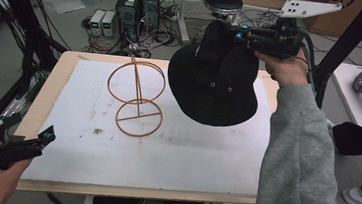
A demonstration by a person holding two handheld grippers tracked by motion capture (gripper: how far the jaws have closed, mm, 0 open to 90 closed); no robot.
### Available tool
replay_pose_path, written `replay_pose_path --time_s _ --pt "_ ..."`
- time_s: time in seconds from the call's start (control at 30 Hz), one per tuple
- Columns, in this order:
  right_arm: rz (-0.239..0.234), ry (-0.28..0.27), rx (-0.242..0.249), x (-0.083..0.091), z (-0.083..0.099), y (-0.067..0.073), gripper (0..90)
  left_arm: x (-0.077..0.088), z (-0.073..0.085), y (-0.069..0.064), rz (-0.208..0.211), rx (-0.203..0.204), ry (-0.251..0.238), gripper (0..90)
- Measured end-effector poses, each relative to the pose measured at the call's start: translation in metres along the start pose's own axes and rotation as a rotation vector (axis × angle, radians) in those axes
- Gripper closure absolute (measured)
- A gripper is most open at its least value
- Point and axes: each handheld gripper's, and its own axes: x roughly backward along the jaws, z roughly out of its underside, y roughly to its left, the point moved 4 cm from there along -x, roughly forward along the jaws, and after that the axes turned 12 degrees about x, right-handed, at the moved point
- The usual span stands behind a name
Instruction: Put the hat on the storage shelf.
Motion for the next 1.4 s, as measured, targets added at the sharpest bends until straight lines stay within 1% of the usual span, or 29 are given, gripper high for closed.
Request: replay_pose_path --time_s 0.03,0.07,0.17,0.3,0.4,0.47,0.63,0.87,1.1,1.27,1.4 --pt "-0.006 -0.007 0.010 -0.002 -0.003 0.000 87.8 0.000 0.000 0.000 0.001 0.001 -0.003 2.0" --pt "-0.011 -0.009 0.006 -0.003 -0.005 0.001 87.8 0.001 0.001 0.000 0.001 0.000 -0.002 2.0" --pt "-0.024 -0.018 0.013 -0.009 -0.012 0.003 87.8 0.003 0.002 0.001 0.000 -0.002 0.001 2.0" --pt "-0.041 -0.036 0.018 -0.015 -0.021 0.004 87.8 0.009 0.000 0.003 -0.005 0.002 -0.011 2.0" --pt "-0.051 -0.048 0.031 -0.019 -0.028 0.004 87.8 0.012 0.000 0.004 -0.006 0.002 -0.014 2.0" --pt "-0.063 -0.060 0.023 -0.023 -0.032 0.005 87.8 0.013 0.000 0.005 -0.004 0.006 -0.016 2.0" --pt "-0.091 -0.071 0.026 -0.035 -0.038 0.005 87.8 0.015 0.001 0.005 -0.003 0.004 -0.013 2.0" --pt "-0.130 -0.095 0.025 -0.058 -0.042 0.006 87.8 0.019 0.003 0.006 -0.005 0.005 -0.012 2.0" --pt "-0.192 -0.122 0.032 -0.088 -0.051 0.011 87.8 0.024 0.005 0.008 -0.007 0.005 -0.015 2.0" --pt "-0.226 -0.118 0.035 -0.112 -0.050 0.015 87.7 0.030 0.007 0.009 -0.011 0.001 -0.015 2.0" --pt "-0.235 -0.116 0.035 -0.128 -0.047 0.017 87.8 0.035 0.009 0.011 -0.014 0.001 -0.011 2.0"
